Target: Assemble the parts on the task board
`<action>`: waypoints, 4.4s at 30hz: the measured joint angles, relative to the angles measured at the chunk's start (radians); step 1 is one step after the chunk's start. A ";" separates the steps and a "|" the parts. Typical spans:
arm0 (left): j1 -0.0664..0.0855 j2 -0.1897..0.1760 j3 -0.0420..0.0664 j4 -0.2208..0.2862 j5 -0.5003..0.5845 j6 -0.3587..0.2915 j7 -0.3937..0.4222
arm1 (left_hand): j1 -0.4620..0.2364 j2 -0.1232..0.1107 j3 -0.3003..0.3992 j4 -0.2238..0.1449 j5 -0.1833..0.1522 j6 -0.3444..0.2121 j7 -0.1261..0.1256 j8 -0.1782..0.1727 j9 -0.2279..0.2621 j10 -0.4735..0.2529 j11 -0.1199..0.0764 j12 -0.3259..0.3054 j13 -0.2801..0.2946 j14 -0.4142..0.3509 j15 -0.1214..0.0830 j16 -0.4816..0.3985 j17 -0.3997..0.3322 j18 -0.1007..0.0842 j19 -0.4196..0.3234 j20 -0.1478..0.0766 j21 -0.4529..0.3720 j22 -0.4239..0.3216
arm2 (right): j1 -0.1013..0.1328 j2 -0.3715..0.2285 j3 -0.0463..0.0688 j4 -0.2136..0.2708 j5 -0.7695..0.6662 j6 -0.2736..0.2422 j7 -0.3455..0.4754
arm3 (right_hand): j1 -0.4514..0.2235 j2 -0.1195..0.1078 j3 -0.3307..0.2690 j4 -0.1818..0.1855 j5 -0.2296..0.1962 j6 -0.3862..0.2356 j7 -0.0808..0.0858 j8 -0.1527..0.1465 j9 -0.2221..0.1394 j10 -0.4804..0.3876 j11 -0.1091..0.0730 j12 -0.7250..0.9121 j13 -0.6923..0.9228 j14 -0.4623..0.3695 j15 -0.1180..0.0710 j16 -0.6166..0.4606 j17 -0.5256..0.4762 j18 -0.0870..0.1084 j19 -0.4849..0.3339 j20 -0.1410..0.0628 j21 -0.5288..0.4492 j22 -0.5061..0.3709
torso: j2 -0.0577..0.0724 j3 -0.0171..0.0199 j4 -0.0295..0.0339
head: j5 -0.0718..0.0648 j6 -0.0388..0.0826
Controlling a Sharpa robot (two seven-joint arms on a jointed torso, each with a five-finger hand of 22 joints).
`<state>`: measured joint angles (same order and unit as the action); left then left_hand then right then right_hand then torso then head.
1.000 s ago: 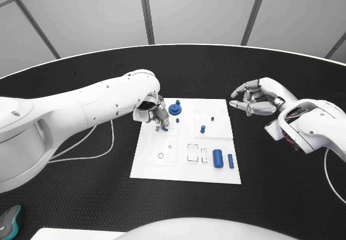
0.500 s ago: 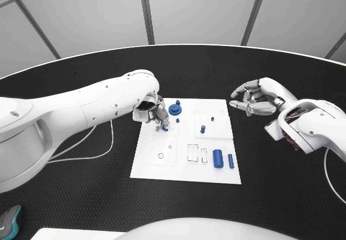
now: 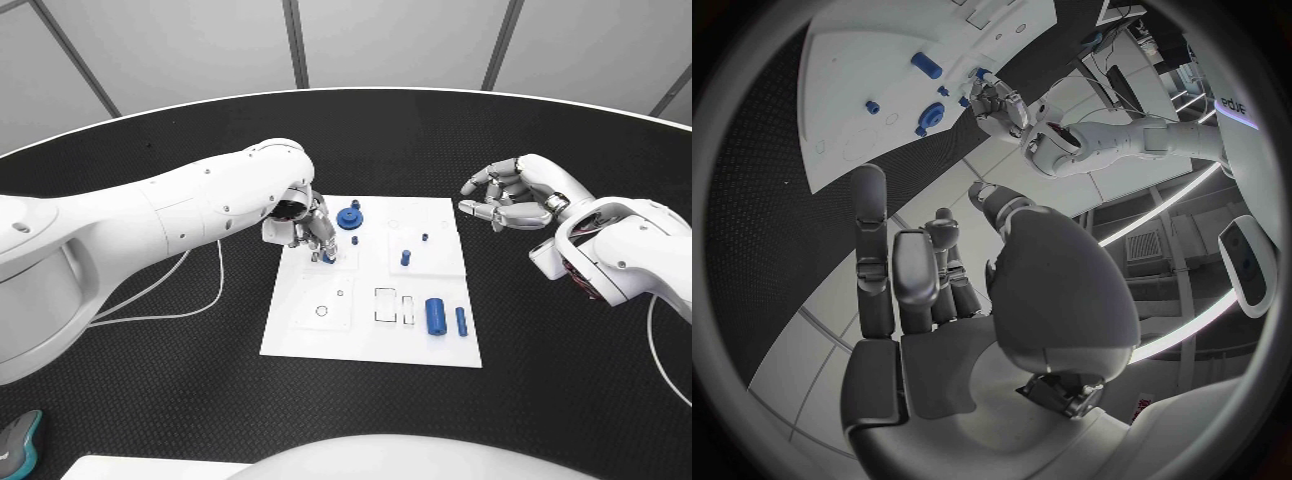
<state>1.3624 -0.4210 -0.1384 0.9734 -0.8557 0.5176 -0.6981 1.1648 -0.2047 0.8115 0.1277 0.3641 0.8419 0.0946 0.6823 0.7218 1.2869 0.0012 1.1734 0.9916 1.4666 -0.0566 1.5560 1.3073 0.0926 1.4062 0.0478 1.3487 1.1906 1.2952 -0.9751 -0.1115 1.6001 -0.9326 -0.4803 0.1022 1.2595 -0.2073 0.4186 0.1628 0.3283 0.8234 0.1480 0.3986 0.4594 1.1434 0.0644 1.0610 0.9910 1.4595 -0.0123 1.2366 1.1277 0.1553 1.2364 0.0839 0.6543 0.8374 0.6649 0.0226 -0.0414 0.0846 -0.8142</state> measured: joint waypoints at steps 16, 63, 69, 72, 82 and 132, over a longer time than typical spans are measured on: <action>0.000 0.007 0.000 -0.007 -0.008 -0.018 0.000 | -0.005 -0.005 0.000 0.000 0.004 0.000 0.000 -0.001 0.001 0.000 0.000 0.000 0.000 0.000 0.000 0.000 0.000 0.000 0.000 0.000 0.000 0.000 | 0.000 0.001 0.000 -0.001 0.000 0.001 0.001 | 0.000 0.000 0.000 0.000 0.000 0.000 0.000 0.000 0.000 0.000 0.000 0.000 0.000 0.000 0.000 0.000 0.000 0.000 0.000 0.000 0.000 0.000 | 0.000 0.0008 -0.0012 | 0.001 0.002; -0.015 0.037 0.000 -0.034 -0.049 -0.032 0.000 | -0.007 0.000 0.015 -0.015 0.008 0.004 -0.004 0.000 0.007 0.007 0.004 0.000 -0.001 0.000 0.000 0.000 0.000 0.000 0.000 0.000 0.000 0.003 | 0.000 -0.002 0.000 0.004 0.000 0.000 0.000 | 0.000 0.000 0.000 0.000 0.004 -0.004 -0.004 0.006 -0.002 0.000 0.000 0.000 -0.001 0.000 0.000 0.000 -0.001 0.000 0.004 0.004 -0.006 -0.003 | 0.002 0.0000 -0.0005 | 0.000 -0.006; -0.017 0.041 0.000 -0.042 -0.051 -0.036 0.000 | -0.008 0.001 0.015 -0.015 0.007 0.008 -0.007 0.000 0.007 0.007 0.004 0.000 0.000 0.000 0.000 0.000 0.000 0.000 0.000 0.000 0.000 0.002 | 0.000 -0.003 0.000 0.005 0.000 0.000 0.000 | 0.000 0.000 0.000 0.000 0.004 -0.004 -0.004 0.006 -0.002 0.000 0.000 0.000 -0.001 0.000 0.000 0.000 -0.001 0.000 0.004 0.004 -0.006 -0.003 | 0.002 0.0003 -0.0010 | 0.000 -0.008; -0.018 0.043 0.000 -0.044 -0.051 -0.041 0.000 | -0.010 0.003 0.015 -0.015 0.007 0.011 -0.007 0.000 0.007 0.008 0.006 0.000 0.003 0.000 0.000 0.000 0.000 0.000 0.000 0.000 0.000 0.002 | 0.000 -0.003 0.000 0.005 0.000 0.000 0.000 | 0.000 0.000 0.000 0.000 0.004 -0.004 -0.004 0.006 -0.002 0.000 0.000 0.000 -0.001 0.000 0.000 0.000 -0.001 0.000 0.004 0.004 -0.006 -0.003 | 0.001 0.0005 -0.0009 | 0.000 -0.009; -0.018 0.043 0.000 -0.047 -0.052 -0.058 0.000 | -0.027 0.020 0.016 -0.016 0.003 0.012 -0.007 -0.003 0.017 0.011 0.004 0.012 0.017 0.000 0.000 0.000 0.000 0.000 0.000 0.000 0.000 0.002 | 0.000 -0.004 0.000 0.006 0.000 0.000 0.000 | 0.000 0.000 0.000 0.000 0.004 -0.004 -0.004 0.006 -0.002 0.000 0.000 0.000 -0.001 0.000 0.000 0.000 -0.001 0.000 0.004 0.004 -0.006 -0.003 | 0.000 0.0004 -0.0008 | -0.002 -0.009; -0.018 0.034 -0.001 -0.043 -0.041 -0.050 0.000 | -0.163 0.137 0.065 -0.020 -0.206 0.000 -0.026 0.020 0.133 0.012 -0.012 -0.009 -0.031 0.000 -0.007 0.000 0.000 0.000 0.000 -0.007 -0.001 0.001 | 0.000 -0.002 0.000 0.001 0.000 0.007 -0.001 | 0.016 0.000 0.008 0.003 0.060 -0.004 -0.004 0.014 -0.005 0.000 0.000 0.000 -0.004 0.003 -0.003 -0.008 0.001 0.000 0.007 0.000 -0.014 -0.003 | 0.000 0.0000 -0.0007 | -0.001 -0.009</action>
<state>1.3441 -0.3870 -0.1389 0.9302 -0.8963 0.4674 -0.6982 1.0022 -0.0682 0.8764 0.1077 0.1579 0.8419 0.0691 0.7026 0.8553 1.2991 -0.0111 1.1647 0.9609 1.4667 -0.0640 1.5560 1.3073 0.0928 1.4059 0.0411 1.3479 1.1919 1.2952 -0.9770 -0.1115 1.6012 -0.9326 -0.4734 0.1008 1.2755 -0.2072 0.4270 0.1656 0.3879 0.8198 0.1445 0.4127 0.4542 1.1434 0.0644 1.0610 0.9874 1.4625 -0.0154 1.2291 1.1283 0.1553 1.2439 0.0838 0.6407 0.8339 0.6648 0.0226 -0.0421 0.0839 -0.8227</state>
